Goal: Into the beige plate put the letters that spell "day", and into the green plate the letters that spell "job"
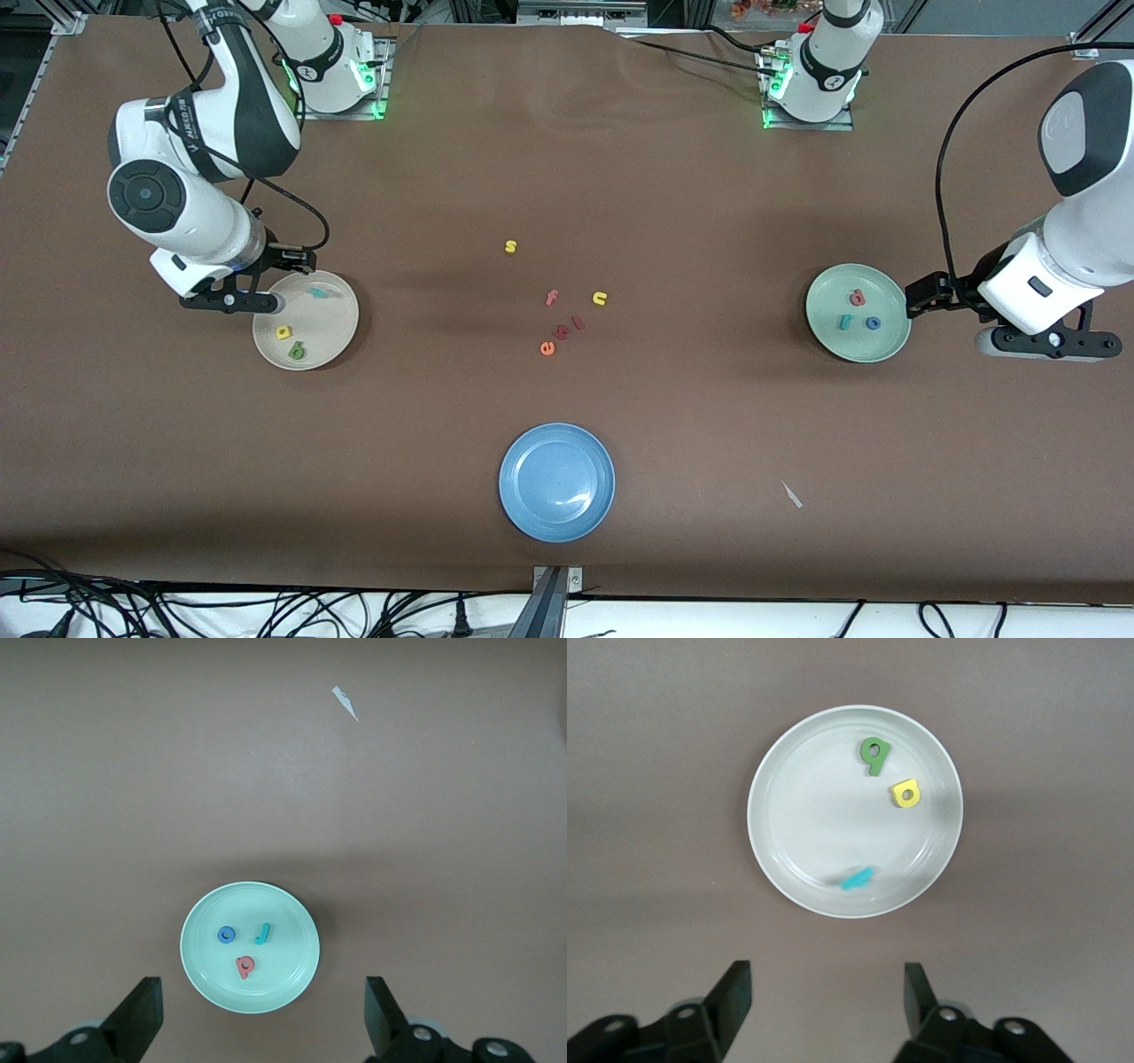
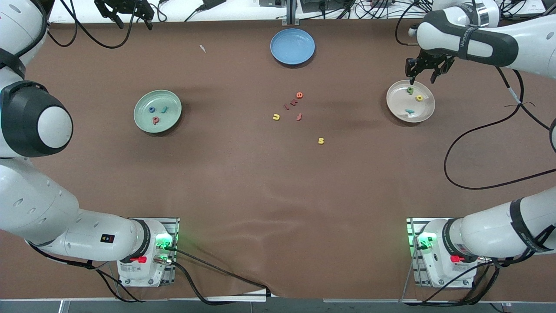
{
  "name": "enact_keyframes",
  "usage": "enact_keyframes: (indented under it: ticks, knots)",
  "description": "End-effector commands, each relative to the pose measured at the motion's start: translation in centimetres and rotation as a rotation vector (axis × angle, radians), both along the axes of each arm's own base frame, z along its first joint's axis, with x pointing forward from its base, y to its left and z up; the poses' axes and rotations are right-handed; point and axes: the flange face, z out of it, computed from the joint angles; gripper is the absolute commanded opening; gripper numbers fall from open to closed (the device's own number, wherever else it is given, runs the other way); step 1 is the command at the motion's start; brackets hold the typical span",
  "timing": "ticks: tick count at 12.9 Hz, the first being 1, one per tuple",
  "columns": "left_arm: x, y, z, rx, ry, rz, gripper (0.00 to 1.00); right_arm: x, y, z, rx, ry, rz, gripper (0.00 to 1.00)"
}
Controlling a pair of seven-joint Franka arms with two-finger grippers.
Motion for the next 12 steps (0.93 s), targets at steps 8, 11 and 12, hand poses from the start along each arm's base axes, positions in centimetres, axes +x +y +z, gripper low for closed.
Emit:
enact_keyframes:
  ticks: [8,11,12]
  knots:
    - [0.3,1.0,-0.3,0.030,0.019,0.001,1.00,2.7,0.9,10.9,0.080,-0.033,-0.019,1.00]
    - [0.3,0.7,-0.3,0.032,0.019,-0.004,1.00,2.2,-2.9,15.4,0.152,-0.028,-0.001,1.00]
    - [0.3,0.6,-0.3,0.032,0.019,-0.007,1.00,1.9,-4.2,16.1,0.164,-0.021,-0.022,1.00]
